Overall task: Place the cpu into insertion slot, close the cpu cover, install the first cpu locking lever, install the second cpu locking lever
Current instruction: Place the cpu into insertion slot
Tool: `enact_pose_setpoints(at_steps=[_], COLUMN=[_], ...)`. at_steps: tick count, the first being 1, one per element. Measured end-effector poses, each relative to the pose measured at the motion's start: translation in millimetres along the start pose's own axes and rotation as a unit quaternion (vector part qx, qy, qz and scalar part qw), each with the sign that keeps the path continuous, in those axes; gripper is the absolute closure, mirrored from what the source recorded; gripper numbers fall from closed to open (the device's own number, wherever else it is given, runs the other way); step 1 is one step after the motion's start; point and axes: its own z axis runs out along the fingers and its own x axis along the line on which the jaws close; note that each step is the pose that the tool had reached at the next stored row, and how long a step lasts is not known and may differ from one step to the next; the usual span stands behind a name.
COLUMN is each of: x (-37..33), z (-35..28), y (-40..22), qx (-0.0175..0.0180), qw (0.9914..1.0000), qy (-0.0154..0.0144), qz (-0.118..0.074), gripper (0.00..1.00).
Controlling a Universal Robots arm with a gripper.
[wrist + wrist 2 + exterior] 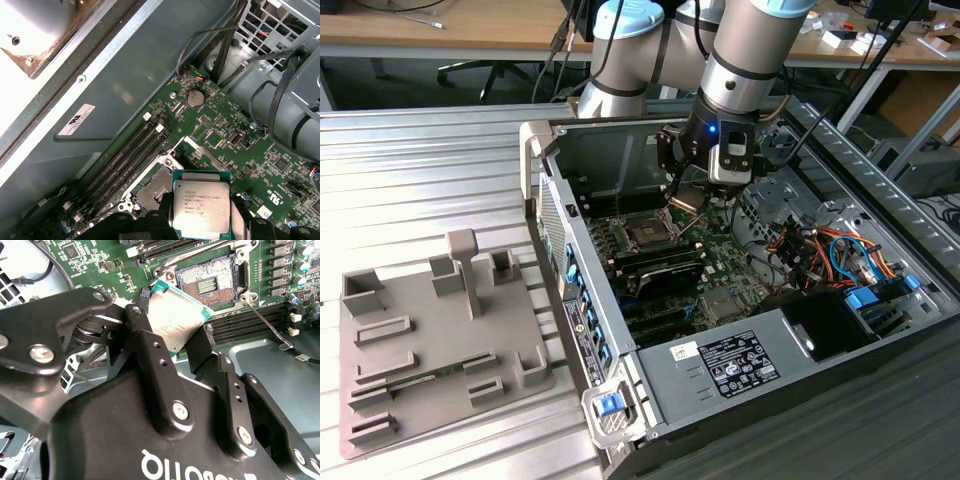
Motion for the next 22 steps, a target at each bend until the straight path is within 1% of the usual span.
enact_pose_setpoints(at_steps=[7,10,22], x=[0.0,0.0,0.0], z=[0.0,0.2,0.2], y=[0.0,0.0,0.0], qx=[0.0001,0.0000,0.0000], qw=[1.00000,0.99996,0.99991], qy=[0.0000,-0.0006,-0.0009], qz=[0.000,0.009,0.013], gripper=[0.46,0.46,0.46])
